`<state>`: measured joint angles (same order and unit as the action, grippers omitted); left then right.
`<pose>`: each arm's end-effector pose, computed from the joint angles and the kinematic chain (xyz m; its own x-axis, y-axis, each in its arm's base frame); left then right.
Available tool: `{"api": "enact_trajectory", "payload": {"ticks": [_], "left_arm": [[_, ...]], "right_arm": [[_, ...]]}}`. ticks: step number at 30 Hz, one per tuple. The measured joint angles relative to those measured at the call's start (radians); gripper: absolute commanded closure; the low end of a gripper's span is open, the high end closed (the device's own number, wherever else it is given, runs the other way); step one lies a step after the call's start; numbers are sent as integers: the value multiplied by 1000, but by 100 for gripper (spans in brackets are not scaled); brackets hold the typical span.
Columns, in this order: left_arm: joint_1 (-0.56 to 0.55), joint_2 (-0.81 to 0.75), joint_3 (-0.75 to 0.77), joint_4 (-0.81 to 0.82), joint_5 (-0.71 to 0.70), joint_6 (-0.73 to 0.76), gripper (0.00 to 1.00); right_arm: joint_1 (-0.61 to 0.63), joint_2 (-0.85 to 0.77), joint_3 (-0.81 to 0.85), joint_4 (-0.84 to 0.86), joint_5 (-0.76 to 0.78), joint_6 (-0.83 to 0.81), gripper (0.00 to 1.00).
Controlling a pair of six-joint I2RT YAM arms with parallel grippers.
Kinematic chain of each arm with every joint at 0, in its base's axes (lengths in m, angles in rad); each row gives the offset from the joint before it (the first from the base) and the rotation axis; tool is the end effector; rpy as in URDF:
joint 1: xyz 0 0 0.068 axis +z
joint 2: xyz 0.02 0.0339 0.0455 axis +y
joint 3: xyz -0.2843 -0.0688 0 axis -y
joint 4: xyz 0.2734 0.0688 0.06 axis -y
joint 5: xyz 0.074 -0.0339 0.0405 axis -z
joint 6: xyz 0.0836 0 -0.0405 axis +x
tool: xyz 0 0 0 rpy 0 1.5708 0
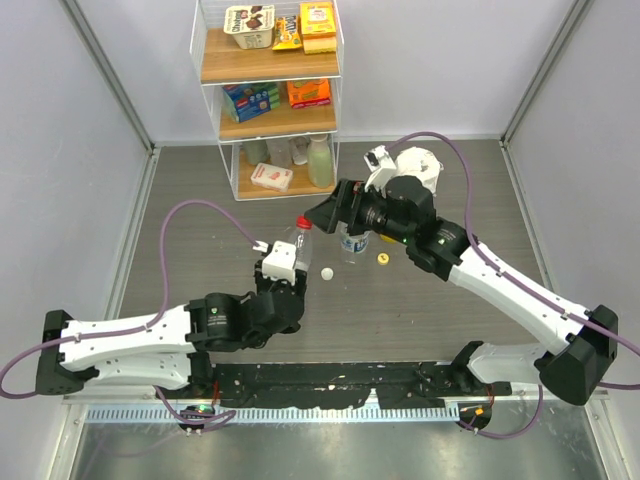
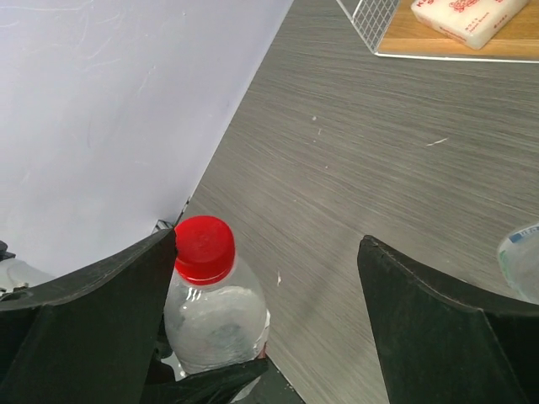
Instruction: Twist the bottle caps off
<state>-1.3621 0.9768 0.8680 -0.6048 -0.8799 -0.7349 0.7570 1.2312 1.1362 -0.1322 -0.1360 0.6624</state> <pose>0.1118 -0.2169 0.2958 -0.4377 0.0044 -0.8991 0.2820 0.9502 -0.1327 0.2510 0.2527 0.3800 -0.6066 0.2652 -0.7495 -0.5115 0.5915 0.6233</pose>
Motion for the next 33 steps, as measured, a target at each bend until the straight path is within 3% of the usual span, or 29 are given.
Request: {"api": "enact_trajectory", "payload": {"ticks": [5,19,23,28,33], "left_arm": [[0,18,6,-2,-8,-14,100],[0,55,16,-2,-9,-21,100],[0,70,19,-2,-9,-24,100],[0,75,29,-7,-10,-33,100],[0,75,32,-14,-10,-42,100]], "right_arm": [[18,1,0,5,-8,10,9],[48,55,-2,90,-24,56,35],[49,61,-2,112,-34,59,51],[50,77,-2,116,-42,55,57],[51,83,-2,116,-49,45,87]]}}
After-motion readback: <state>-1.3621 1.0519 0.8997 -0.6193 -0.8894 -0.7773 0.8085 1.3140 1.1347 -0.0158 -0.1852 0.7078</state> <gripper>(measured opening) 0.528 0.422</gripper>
